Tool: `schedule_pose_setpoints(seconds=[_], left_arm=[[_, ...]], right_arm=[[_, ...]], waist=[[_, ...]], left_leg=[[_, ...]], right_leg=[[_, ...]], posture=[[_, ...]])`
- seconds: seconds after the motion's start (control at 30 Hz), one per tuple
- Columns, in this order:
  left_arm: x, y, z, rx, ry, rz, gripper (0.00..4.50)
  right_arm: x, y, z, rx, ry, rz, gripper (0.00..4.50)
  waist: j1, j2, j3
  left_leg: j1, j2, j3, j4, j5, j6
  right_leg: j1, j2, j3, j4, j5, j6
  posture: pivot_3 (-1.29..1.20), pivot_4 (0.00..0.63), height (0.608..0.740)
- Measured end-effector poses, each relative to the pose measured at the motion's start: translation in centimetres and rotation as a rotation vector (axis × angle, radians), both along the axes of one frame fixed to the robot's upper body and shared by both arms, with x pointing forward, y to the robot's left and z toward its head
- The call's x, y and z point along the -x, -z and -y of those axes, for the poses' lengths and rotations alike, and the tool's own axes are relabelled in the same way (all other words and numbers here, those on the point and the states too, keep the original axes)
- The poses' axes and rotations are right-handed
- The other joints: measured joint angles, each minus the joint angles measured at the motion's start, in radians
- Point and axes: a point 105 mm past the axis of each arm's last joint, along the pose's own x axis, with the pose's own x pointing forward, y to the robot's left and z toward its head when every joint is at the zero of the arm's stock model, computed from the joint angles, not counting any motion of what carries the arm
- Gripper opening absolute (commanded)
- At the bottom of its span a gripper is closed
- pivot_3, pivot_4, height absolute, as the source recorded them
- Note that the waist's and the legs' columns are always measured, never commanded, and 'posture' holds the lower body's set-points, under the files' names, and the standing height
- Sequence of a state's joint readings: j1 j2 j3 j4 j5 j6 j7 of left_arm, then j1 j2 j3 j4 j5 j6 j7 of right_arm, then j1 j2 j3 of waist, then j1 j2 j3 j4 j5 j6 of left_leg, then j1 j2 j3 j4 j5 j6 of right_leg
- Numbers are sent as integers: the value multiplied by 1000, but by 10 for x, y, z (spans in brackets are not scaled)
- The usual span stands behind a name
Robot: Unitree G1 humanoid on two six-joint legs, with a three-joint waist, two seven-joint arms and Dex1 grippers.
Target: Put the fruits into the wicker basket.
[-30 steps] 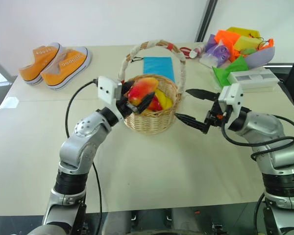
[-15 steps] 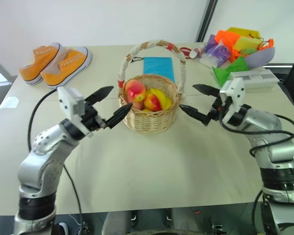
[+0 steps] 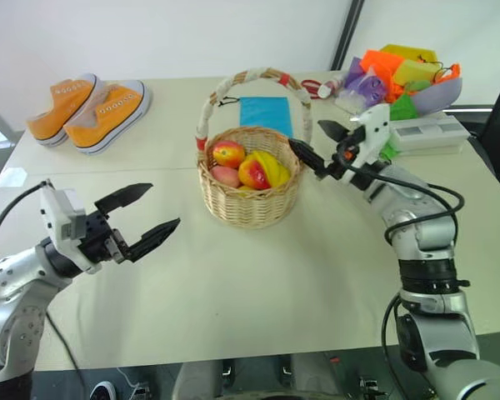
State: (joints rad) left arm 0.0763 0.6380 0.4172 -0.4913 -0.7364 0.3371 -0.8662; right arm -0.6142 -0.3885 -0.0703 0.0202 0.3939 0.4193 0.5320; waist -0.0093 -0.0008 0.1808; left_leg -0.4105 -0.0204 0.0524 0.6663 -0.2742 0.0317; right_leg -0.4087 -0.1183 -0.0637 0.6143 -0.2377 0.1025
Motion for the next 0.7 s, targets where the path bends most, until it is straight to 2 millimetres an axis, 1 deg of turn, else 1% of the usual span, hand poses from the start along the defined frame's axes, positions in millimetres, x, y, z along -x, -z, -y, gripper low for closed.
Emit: schedule_pose_setpoints(seconds=[0.03,0.07,0.2,0.27,0.4,0.47,0.6,0.7], left_arm=[[-1,1,0,6,-7,2,4500],[-1,2,1,14,-12,1,4500],[-2,4,3,31,-18,-4,4500],[-3,5,4,33,-15,-5,4500],[-5,6,9,43,-7,-4,4500],[-10,6,15,54,10,0,4500],[-17,6,23,80,37,12,4500],[-26,0,43,129,102,34,4500]], right_arm=[[-2,2,-1,-8,5,-8,3559],[-3,5,-3,-2,5,-15,3087],[-4,6,-4,10,6,-5,992],[-4,4,-1,2,18,0,62],[-7,3,9,-10,61,-1,62],[-10,-1,28,-27,137,8,62],[-9,-13,77,-23,301,52,62],[9,-10,135,-20,480,50,62]], waist=[[-3,0,0],[-5,0,0],[-6,0,0],[-4,0,0],[-2,0,0],[2,1,0],[1,1,0],[17,1,0]], left_leg=[[0,0,0,0,0,0],[0,0,0,-1,0,0],[0,0,0,-1,0,0],[0,0,0,-1,0,0],[0,0,0,-1,0,0],[0,-1,0,-1,0,0],[0,-1,0,-1,0,0],[-1,-1,1,0,0,0]], right_leg=[[0,0,0,0,1,2],[0,0,0,0,2,3],[-1,1,0,0,2,3],[-1,0,0,0,2,3],[0,0,0,0,2,3],[0,0,0,0,2,3],[0,0,0,0,2,3],[0,1,-1,0,2,4]], posture=[[0,150,740],[0,150,740],[0,150,740],[0,150,740],[0,150,740],[0,150,740],[0,150,740],[0,150,740]])
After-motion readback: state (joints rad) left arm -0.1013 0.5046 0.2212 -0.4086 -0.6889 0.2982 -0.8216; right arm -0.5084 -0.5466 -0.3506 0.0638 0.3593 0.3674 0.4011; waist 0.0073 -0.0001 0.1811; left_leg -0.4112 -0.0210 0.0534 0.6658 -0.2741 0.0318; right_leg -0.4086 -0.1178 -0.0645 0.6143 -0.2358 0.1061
